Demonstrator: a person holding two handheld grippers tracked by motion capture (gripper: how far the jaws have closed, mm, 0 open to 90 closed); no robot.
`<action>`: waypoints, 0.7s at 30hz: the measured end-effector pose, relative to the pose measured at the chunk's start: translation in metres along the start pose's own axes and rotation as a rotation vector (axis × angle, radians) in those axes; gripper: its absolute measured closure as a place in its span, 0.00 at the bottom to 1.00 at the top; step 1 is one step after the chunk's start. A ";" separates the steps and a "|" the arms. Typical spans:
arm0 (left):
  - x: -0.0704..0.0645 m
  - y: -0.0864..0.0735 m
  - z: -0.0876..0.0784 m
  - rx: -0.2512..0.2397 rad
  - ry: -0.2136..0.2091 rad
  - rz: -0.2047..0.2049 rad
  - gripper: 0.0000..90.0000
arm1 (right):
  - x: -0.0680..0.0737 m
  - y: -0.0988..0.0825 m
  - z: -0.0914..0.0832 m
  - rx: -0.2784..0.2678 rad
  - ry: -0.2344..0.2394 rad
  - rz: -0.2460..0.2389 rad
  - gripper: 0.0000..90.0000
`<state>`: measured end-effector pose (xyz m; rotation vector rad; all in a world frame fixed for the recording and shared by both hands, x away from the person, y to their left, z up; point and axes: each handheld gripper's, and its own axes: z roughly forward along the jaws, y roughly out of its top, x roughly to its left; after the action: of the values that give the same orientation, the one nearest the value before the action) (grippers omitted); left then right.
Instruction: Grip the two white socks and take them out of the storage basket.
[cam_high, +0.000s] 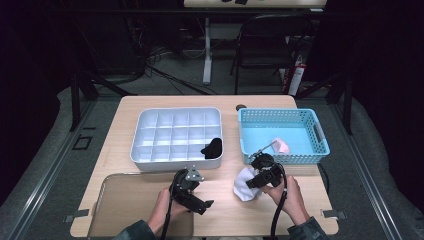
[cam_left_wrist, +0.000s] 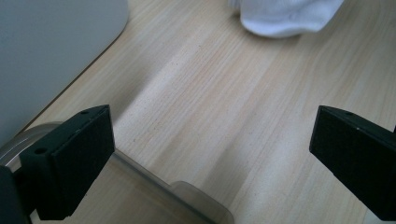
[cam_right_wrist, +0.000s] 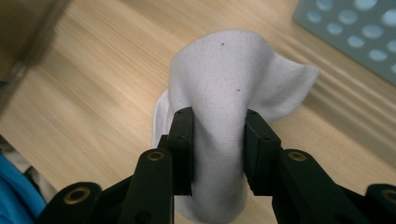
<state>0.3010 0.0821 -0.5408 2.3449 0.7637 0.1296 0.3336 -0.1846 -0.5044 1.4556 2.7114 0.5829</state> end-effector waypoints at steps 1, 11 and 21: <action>0.000 0.000 0.000 -0.005 -0.003 -0.002 0.00 | -0.001 -0.001 0.004 0.002 -0.017 0.009 0.75; 0.001 0.000 -0.003 -0.017 0.005 -0.012 0.00 | -0.006 -0.007 0.008 0.003 -0.084 0.041 0.71; 0.001 -0.001 -0.006 -0.028 0.009 -0.015 0.00 | -0.011 -0.012 -0.004 -0.013 -0.044 0.063 0.58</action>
<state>0.2999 0.0865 -0.5368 2.3130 0.7789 0.1440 0.3290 -0.2006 -0.5070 1.5376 2.6325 0.5630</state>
